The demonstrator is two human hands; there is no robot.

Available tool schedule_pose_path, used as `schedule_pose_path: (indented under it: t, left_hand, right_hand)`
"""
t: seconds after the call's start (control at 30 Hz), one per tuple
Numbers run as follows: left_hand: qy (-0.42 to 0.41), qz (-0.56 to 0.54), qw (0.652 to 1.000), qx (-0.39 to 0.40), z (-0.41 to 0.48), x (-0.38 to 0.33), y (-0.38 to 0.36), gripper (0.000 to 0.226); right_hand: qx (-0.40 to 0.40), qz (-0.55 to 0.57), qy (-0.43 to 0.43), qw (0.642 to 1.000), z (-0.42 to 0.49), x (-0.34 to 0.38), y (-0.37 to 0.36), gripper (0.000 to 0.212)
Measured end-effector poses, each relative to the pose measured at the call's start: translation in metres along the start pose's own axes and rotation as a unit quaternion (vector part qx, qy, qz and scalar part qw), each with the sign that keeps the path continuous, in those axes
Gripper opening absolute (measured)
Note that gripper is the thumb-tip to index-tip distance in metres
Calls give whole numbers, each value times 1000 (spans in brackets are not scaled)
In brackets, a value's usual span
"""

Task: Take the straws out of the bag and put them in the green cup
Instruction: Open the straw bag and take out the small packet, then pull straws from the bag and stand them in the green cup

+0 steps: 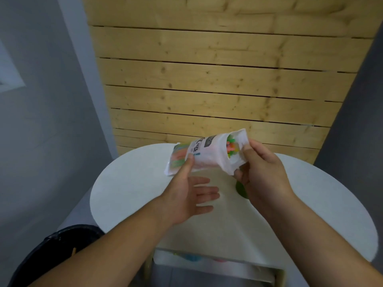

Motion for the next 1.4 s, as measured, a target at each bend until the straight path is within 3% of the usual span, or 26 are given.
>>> schedule_pose_path:
  t: [0.13, 0.27, 0.4, 0.5, 0.6, 0.73, 0.83, 0.97, 1.13, 1.3, 1.4]
  left_hand:
    - [-90, -164, 977, 104, 3, -11, -12, 93]
    - [-209, -239, 947, 48, 1, -39, -7, 60]
    - [-260, -184, 947, -33, -8, -65, -1, 32]
    - [-320, -99, 940, -69, -19, -77, -3, 38]
    - [-384, -18, 920, -79, -31, -85, -12, 46]
    - [-402, -46, 913, -47, -35, -83, -20, 42]
    - [-350, -109, 930, 11, -26, -66, -26, 35]
    - [-286, -93, 953, 31, -20, -52, -23, 38]
    - [-255, -135, 957, 23, -20, -55, -4, 16]
    - [-257, -147, 955, 11, -22, -57, 4, 24]
    - [-259, -147, 955, 11, -25, -57, 2, 19]
  right_hand:
    - [19, 113, -113, 987, 3, -18, 1, 27]
    - [20, 128, -170, 977, 0, -27, 2, 29]
    - [-27, 134, -207, 969, 2, -43, 7, 37]
    - [-53, 220, -236, 945, 6, -55, 6, 48]
    - [-27, 332, -274, 902, 9, -68, -2, 58]
    - [2, 376, -286, 881, 11, -73, -10, 61]
    - [-26, 332, -274, 902, 12, -73, -8, 55]
    - [-82, 221, -216, 948, 12, -67, 4, 41]
    - [-51, -38, -117, 991, 15, -33, 17, 26]
    - [15, -26, -116, 993, 14, -27, 15, 23]
    - [13, -28, -100, 994, 13, -25, 17, 18]
Point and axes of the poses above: each hand's wrist, its own z-axis towards the middle knuckle, its own y-axis out of the back of the hand, x = y × z, the point moved 6 cm from there along z, towards the middle knuckle, and after that the axes turned 6 degrees about z, right-handed, at the moved point
